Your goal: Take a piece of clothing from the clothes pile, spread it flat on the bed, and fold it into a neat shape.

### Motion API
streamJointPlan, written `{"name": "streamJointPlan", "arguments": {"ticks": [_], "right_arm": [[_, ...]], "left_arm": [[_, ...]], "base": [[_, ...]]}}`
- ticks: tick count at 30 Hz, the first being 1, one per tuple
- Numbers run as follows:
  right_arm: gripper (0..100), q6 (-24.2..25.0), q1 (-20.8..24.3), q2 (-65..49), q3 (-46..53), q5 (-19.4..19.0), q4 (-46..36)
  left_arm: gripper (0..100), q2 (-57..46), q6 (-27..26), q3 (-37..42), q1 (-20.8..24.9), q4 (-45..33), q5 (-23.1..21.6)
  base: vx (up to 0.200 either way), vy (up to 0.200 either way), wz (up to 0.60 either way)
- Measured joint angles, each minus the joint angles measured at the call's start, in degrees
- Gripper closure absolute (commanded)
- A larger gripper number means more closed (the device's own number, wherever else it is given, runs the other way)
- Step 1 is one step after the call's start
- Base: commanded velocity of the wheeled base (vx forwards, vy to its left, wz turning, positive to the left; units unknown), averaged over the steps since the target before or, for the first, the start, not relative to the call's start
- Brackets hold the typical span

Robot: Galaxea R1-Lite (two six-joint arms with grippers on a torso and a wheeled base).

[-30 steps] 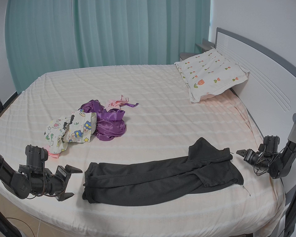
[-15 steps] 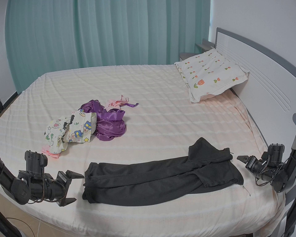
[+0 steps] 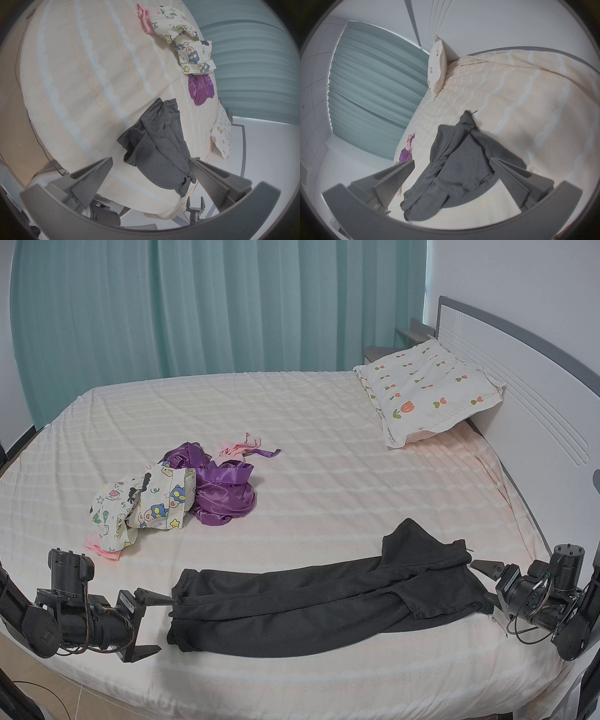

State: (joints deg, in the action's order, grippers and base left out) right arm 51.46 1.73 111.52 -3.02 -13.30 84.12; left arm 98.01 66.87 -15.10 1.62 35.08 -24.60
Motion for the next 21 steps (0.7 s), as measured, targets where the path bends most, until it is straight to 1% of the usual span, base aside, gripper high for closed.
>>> {"name": "streamJointPlan", "arguments": {"ticks": [2,8,15,21], "right_arm": [[0,0.0,0.8,0.5,0.4,0.0,0.2],[0,0.0,1.4,2.3,0.7,0.0,1.0],[0,0.2,1.6,5.1,0.9,0.2,4.6],[0,1.2,2.9,8.4,0.8,1.8,4.8]], "left_arm": [[0,0.1,0.0,0.0,-0.1,0.4,0.0],[0,0.3,0.0,0.1,-0.1,0.7,0.1],[0,0.4,-0.1,0.1,-0.1,0.7,0.2],[0,0.4,-0.1,0.2,-0.1,0.7,0.3]], "base": [[0.0,0.0,0.0],[-0.2,0.0,0.0],[0.0,0.0,0.0],[0.0,0.0,0.0]]}}
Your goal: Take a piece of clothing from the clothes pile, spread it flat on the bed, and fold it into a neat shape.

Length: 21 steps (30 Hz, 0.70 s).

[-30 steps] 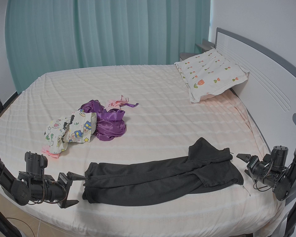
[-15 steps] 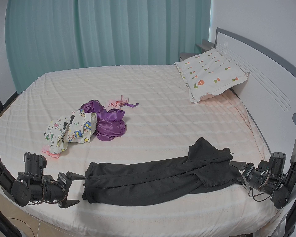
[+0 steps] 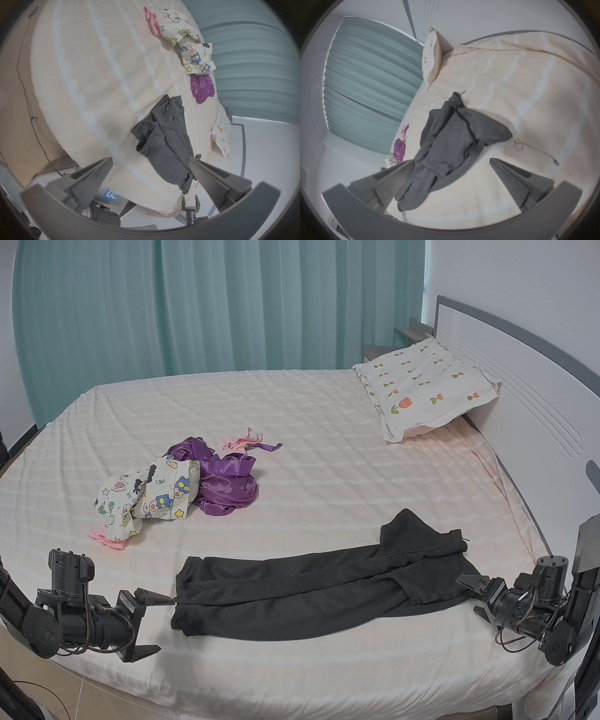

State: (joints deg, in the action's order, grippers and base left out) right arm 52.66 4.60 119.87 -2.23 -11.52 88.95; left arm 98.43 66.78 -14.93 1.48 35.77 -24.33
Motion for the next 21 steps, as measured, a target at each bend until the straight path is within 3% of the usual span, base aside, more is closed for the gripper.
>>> {"name": "streamJointPlan", "arguments": {"ticks": [5,12,21], "right_arm": [[0,4.8,2.0,1.6,-0.8,1.6,0.0],[0,6.8,5.3,5.8,-6.1,8.0,0.0],[0,11.3,6.4,10.4,-12.5,10.4,0.2]], "left_arm": [[0,0.0,0.0,0.0,0.0,0.0,0.0],[0,0.0,0.0,-0.1,-0.1,0.0,0.1],[0,0.1,0.0,-0.3,-0.1,0.0,0.1]], "base": [[0.0,0.0,0.0],[0.0,0.0,0.0],[0.0,0.0,0.0]]}}
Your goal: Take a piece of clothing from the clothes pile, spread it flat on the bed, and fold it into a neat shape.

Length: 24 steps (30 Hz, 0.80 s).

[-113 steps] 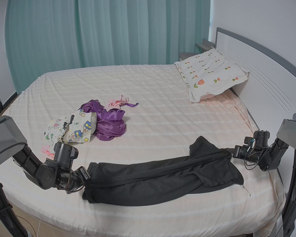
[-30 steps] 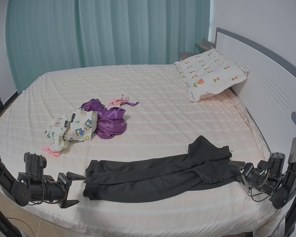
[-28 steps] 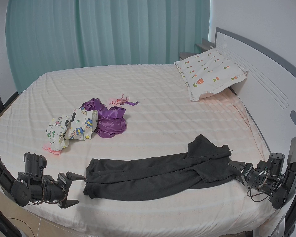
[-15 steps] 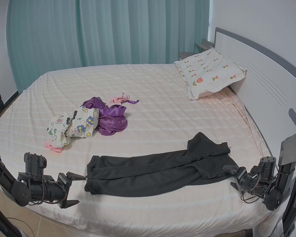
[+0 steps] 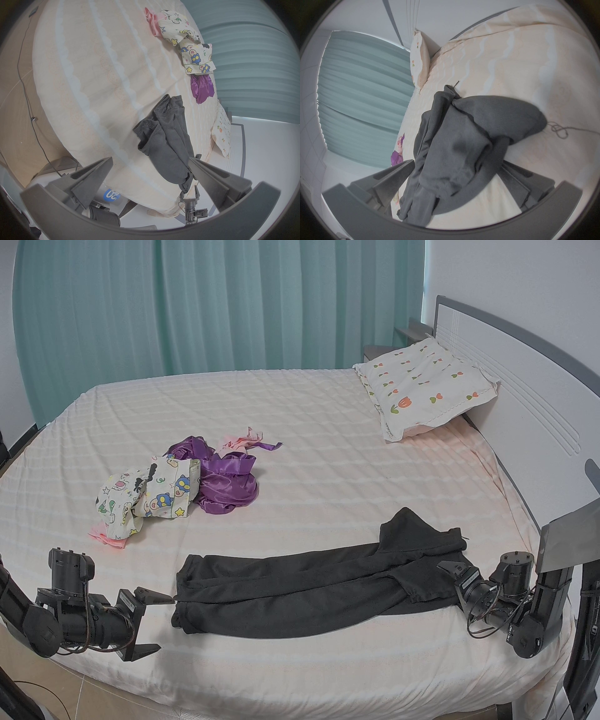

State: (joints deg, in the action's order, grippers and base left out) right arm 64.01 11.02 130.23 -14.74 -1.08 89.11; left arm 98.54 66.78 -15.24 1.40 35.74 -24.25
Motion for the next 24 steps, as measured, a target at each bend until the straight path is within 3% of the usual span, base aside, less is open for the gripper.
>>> {"name": "streamJointPlan", "arguments": {"ticks": [1,2,12,24], "right_arm": [[0,0.1,0.0,0.3,-0.5,0.5,0.0],[100,0.2,0.0,0.8,-1.2,1.1,0.0],[100,-0.2,1.2,1.9,-0.3,3.9,-0.2],[100,-3.5,1.2,-2.2,6.5,4.1,-0.1]], "left_arm": [[0,0.0,0.0,0.0,0.0,0.0,0.0],[0,0.0,0.0,0.0,0.0,0.0,0.0],[0,0.3,0.0,-0.1,0.0,0.0,0.4],[0,0.4,0.0,-0.1,0.0,0.0,0.6]], "base": [[0.0,0.0,0.0],[0.0,0.0,0.0],[0.0,0.0,0.0],[0.0,0.0,0.0]]}}
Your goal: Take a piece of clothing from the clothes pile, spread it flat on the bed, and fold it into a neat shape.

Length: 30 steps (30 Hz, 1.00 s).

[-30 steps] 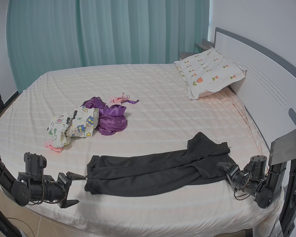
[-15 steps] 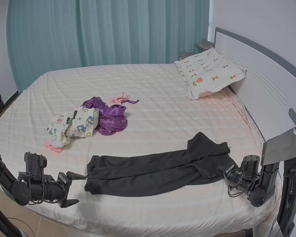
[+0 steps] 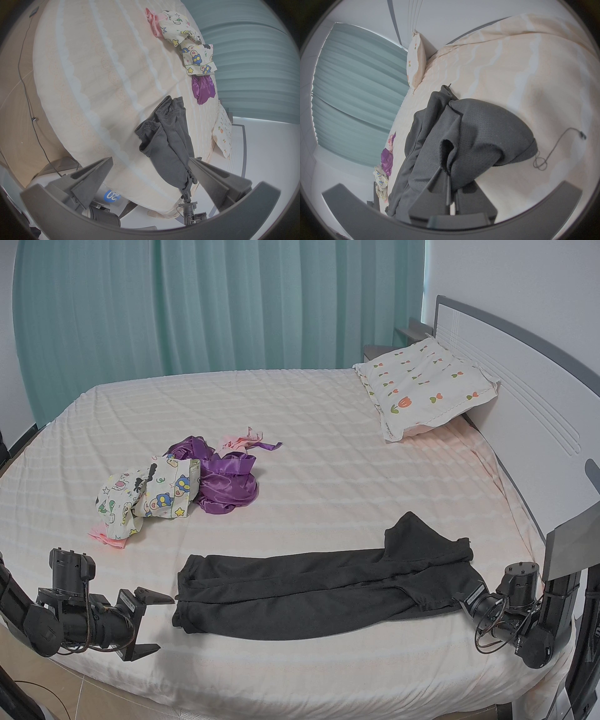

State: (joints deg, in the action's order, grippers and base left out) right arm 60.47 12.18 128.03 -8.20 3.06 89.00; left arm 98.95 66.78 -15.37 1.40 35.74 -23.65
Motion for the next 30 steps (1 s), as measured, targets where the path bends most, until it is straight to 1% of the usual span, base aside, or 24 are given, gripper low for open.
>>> {"name": "streamJointPlan", "arguments": {"ticks": [9,12,16,19,24,30], "right_arm": [[100,-6.3,0.1,-3.5,6.0,0.1,0.0],[100,-8.6,0.2,-4.2,6.7,0.1,0.0],[100,-10.5,0.2,-4.7,7.1,1.5,-1.3],[100,-12.5,0.3,-5.2,7.2,3.4,-3.4],[100,-13.6,0.9,-6.1,7.2,4.5,-6.9],[100,-14.7,1.7,-7.5,7.2,4.7,-10.7]], "left_arm": [[0,0.2,0.0,-0.1,0.0,0.0,0.0],[0,0.3,0.0,-0.1,0.0,0.0,0.0],[0,0.4,0.0,-0.2,0.0,0.0,0.0],[0,0.4,0.0,-0.2,0.0,0.0,0.0],[0,0.4,0.0,-0.3,0.0,0.0,0.0],[0,0.5,0.0,-0.2,0.0,0.0,0.0]], "base": [[0.0,0.0,0.0],[0.0,0.0,0.0],[0.0,0.0,0.0],[0.0,0.0,0.0],[0.0,0.0,0.0],[0.0,0.0,0.0]]}}
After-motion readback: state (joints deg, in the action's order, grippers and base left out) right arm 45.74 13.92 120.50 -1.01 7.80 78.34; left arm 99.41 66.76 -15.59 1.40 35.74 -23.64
